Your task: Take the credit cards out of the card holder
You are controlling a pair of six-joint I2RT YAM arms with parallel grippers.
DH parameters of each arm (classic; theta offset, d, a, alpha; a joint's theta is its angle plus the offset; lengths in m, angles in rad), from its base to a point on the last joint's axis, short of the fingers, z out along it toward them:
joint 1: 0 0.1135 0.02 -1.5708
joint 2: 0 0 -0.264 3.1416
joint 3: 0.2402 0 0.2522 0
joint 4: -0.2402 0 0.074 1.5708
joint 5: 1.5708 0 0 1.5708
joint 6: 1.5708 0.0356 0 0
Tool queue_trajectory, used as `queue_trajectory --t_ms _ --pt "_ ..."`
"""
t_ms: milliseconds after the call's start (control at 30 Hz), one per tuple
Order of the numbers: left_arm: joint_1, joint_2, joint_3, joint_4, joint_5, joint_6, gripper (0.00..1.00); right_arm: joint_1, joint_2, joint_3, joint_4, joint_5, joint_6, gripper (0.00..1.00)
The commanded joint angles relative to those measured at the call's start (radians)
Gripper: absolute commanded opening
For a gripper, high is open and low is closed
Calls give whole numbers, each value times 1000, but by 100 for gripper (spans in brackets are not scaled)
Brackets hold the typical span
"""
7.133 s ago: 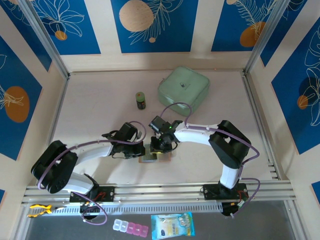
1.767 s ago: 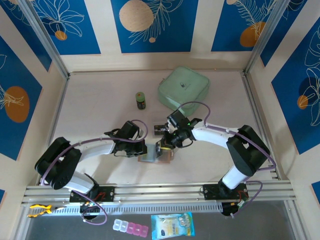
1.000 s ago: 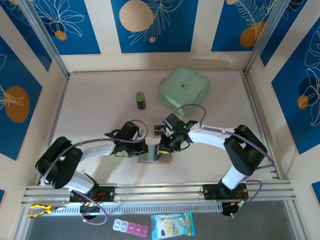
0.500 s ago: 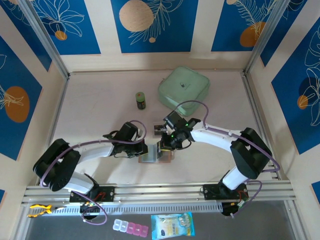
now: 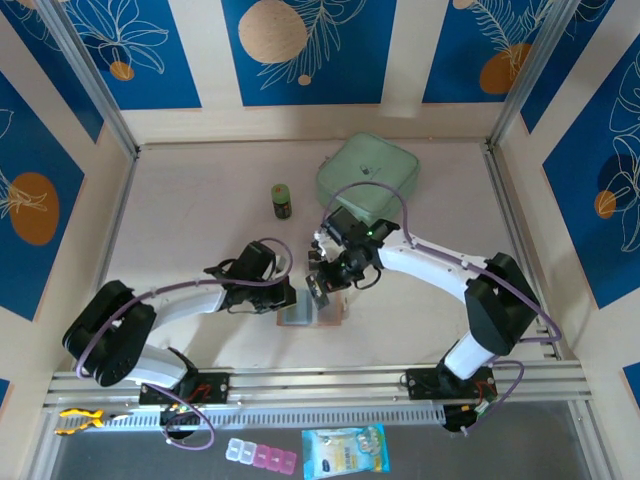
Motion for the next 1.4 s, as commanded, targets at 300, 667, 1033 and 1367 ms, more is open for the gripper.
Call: queue_trajectory --t_ms 300,667,1033,1367 --pt "15 -92 13 -104 -42 42 5 -37 76 182 -329 6 -701 0" --pt "15 -131 1 -128 -55 38 5 -95 163 344 -410 100 -908 0" --pt "19 -97 29 -143 -49 53 5 -174 264 511 -437 112 -997 0" --pt "25 -124 40 -174 -55 56 4 -186 375 627 -454 110 -1082 0"
